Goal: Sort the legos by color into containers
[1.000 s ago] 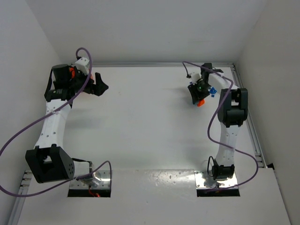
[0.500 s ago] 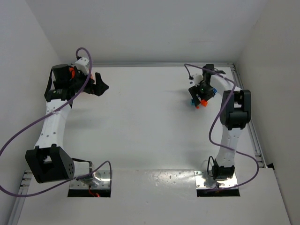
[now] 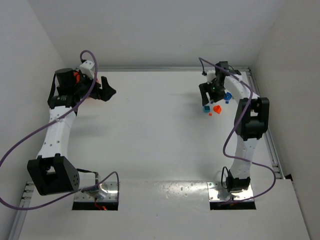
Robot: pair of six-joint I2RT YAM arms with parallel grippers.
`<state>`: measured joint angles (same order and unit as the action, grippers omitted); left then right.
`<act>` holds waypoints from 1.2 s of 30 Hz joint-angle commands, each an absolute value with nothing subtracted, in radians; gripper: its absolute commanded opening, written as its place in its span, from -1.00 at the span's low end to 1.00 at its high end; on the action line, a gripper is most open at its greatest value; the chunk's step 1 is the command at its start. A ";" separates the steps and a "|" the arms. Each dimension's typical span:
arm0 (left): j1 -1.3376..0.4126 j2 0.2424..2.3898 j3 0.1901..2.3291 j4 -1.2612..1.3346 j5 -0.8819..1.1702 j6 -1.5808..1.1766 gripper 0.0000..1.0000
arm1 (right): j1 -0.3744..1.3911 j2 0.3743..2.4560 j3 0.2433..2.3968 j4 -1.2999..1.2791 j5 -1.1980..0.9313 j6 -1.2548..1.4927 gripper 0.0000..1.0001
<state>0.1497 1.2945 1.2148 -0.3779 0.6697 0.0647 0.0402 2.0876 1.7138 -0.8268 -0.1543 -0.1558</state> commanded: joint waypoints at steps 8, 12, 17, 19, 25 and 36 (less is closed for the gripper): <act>0.141 1.264 1.198 -0.299 0.649 0.009 0.99 | 0.069 2.042 1.553 -0.703 -0.072 0.040 0.46; 0.141 1.264 1.189 -0.290 0.667 0.009 0.99 | 0.078 2.042 1.543 -0.669 -0.061 0.049 0.46; 0.141 1.264 1.189 -0.290 0.667 0.009 0.99 | 0.078 2.077 1.554 -0.649 -0.052 0.058 0.44; 0.141 1.264 1.189 -0.290 0.667 0.009 0.99 | 0.078 2.091 1.554 -0.649 -0.043 0.058 0.44; 0.141 1.264 1.189 -0.290 0.667 0.009 0.99 | 0.087 2.134 1.574 -0.629 -0.043 0.058 0.28; 0.141 1.264 1.180 -0.272 0.667 0.000 0.99 | 0.087 2.163 1.575 -0.586 -0.023 0.058 0.00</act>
<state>0.1497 1.2938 1.1858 -0.3191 0.6525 0.0132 0.0811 2.1616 1.5494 -0.6266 -0.0433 0.0498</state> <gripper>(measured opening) 0.995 0.504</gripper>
